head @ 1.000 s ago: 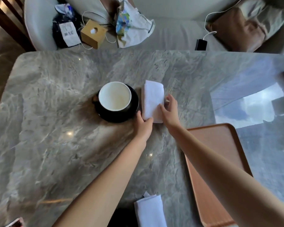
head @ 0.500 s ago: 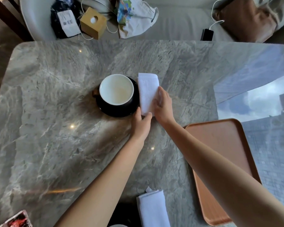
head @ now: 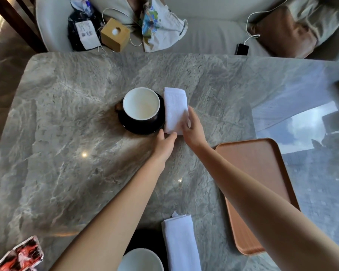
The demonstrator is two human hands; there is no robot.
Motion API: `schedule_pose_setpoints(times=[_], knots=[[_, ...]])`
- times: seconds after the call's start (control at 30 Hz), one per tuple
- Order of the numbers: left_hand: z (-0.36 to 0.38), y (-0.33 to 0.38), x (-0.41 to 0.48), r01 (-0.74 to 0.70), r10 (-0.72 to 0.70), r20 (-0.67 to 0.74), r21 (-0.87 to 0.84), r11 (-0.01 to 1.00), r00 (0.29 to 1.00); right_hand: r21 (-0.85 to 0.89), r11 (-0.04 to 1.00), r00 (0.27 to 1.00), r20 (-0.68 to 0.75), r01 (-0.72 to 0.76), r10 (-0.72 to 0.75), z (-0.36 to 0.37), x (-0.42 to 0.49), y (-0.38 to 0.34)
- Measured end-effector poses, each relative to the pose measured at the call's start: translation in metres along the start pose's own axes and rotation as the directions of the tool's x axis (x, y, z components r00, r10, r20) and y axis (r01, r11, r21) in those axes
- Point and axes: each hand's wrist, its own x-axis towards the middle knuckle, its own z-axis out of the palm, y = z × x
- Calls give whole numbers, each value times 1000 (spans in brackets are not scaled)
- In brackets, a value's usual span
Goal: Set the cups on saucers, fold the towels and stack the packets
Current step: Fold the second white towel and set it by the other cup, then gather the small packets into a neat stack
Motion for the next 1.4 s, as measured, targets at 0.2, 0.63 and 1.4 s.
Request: schedule_pose_setpoints(times=[0.2, 0.63, 1.4], knots=[[-19, -6, -21, -63, 63, -9, 32, 998, 998, -108, 994, 1000, -8, -5, 4, -13, -28, 3], [-119, -70, -79, -220, 350, 40, 842, 492, 936, -493, 850, 983, 104, 185, -154, 31, -111, -15], [-366, -173, -155, -59, 280, -80, 889, 455, 957, -595, 624, 819, 559, 507, -132, 269, -240, -97]])
